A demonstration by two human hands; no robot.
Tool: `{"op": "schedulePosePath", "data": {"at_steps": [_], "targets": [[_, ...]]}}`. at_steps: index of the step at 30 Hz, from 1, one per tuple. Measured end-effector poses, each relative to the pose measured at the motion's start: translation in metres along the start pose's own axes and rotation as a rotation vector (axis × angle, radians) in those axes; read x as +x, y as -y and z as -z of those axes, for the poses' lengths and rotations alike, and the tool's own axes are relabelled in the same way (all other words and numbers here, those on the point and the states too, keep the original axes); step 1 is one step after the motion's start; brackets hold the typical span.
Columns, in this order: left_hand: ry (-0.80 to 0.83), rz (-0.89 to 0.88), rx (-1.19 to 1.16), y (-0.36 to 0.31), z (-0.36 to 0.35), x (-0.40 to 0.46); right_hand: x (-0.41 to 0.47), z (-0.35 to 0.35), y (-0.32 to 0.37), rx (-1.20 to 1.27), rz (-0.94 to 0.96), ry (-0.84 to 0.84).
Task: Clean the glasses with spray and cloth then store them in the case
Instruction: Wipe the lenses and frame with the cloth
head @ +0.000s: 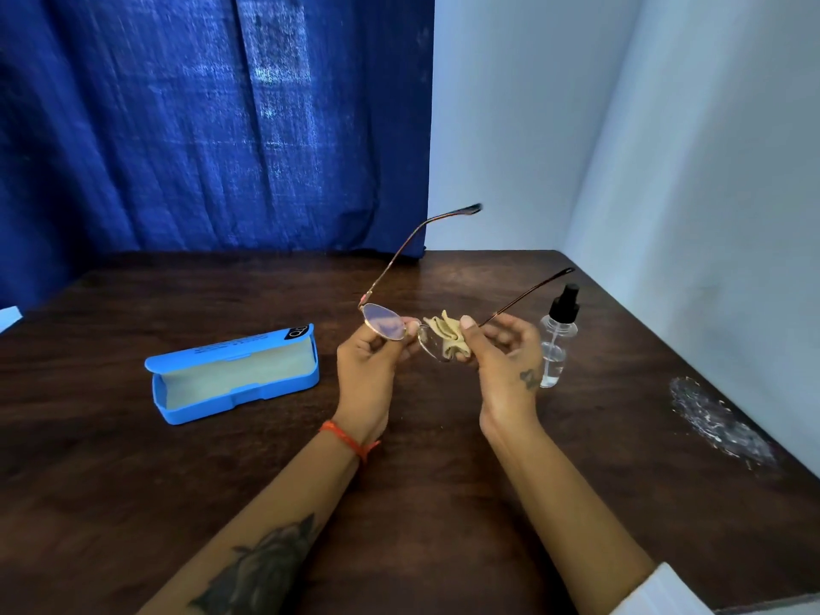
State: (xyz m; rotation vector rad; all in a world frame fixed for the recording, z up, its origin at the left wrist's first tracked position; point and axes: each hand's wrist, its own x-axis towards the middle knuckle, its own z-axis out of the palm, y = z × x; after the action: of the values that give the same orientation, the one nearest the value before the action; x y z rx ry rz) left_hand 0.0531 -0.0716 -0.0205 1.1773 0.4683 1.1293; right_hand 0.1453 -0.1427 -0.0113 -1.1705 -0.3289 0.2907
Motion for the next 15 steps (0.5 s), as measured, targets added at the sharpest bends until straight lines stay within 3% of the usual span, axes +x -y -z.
{"op": "schedulePosePath", "data": {"at_steps": [2,5,9,15], "targets": [[-0.033,0.069,-0.074,0.006,0.001,0.001,-0.002,0.002,0.0,-0.163,0.252,-0.054],[-0.08,0.131,-0.121,0.012,0.008,0.003,-0.008,0.0,0.0,-0.388,0.55,0.026],[-0.096,0.121,-0.076,0.013,0.014,0.006,-0.01,-0.003,-0.004,-0.545,0.621,0.093],[-0.089,0.118,-0.142,0.012,0.008,0.0,-0.014,-0.001,-0.003,-0.535,0.698,0.019]]}}
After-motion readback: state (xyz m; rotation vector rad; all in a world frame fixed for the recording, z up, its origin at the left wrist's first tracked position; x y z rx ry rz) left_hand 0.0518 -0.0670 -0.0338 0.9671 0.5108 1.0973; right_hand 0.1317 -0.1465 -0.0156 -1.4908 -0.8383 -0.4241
